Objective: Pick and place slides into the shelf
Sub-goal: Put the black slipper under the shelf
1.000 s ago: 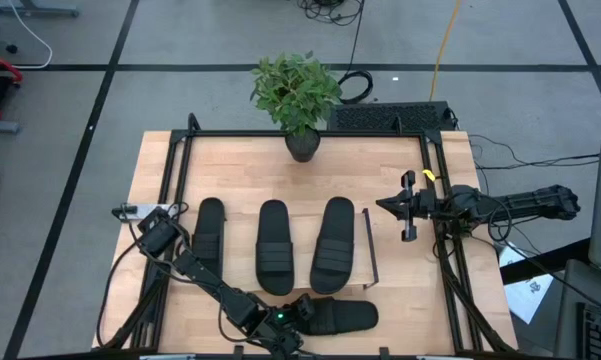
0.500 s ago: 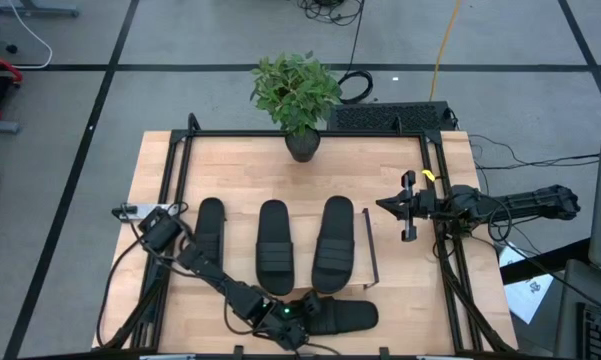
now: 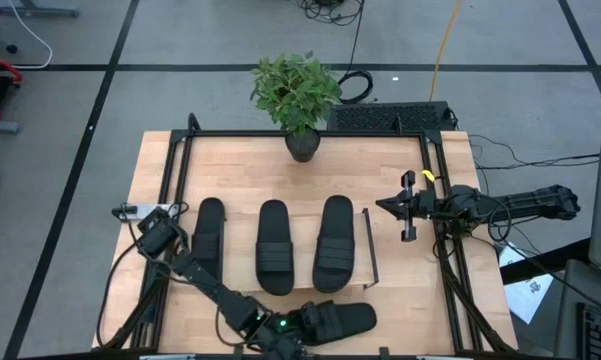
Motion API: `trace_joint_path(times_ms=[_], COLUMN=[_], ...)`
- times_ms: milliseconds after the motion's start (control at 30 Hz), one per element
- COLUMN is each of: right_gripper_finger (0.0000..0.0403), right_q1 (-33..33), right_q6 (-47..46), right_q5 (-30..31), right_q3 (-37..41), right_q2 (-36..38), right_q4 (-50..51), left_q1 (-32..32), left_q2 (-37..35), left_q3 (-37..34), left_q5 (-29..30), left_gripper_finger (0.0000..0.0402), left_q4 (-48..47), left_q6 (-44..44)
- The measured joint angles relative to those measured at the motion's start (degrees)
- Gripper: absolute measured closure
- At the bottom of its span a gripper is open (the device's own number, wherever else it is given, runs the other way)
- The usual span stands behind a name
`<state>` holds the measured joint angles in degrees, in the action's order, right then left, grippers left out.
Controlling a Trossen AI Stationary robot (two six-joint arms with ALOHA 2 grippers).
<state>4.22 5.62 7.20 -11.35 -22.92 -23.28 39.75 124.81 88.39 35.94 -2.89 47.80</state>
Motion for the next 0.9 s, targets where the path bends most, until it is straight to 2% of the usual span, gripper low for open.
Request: trace_joint_path(times_ms=[100,333,567,733,900], right_gripper_finger=[0.0403,0.0403,0.0403,0.0403,0.0403], right_q1=[0.0,0.0,0.0,0.0,0.0], right_q6=[0.0,-0.4,-0.4,-0.4,-0.4], right_q5=[0.0,0.0,0.0,0.0,0.0], right_q3=[0.0,0.0,0.0,0.0,0.0], right_q2=[0.0,0.0,0.0,0.0,0.0], right_q4=[0.0,0.0,0.0,0.0,0.0], left_q1=[2.3,5.6,6.7,7.7,8.7], left_q2=[0.0,0.0,0.0,0.0,0.0], left_q3=[2.8,10.5,14.2,14.2,14.3], left_q5=[6.1,12.9,15.5,17.4,18.5], left_gripper_finger=[0.0392,0.0398,0.0399,0.0400,0.0400], left_q4=[-1.0,-4.5,-11.9,-12.2,-13.3], left_q6=[-0.7,-13.9,-29.9,-40.0,-45.2])
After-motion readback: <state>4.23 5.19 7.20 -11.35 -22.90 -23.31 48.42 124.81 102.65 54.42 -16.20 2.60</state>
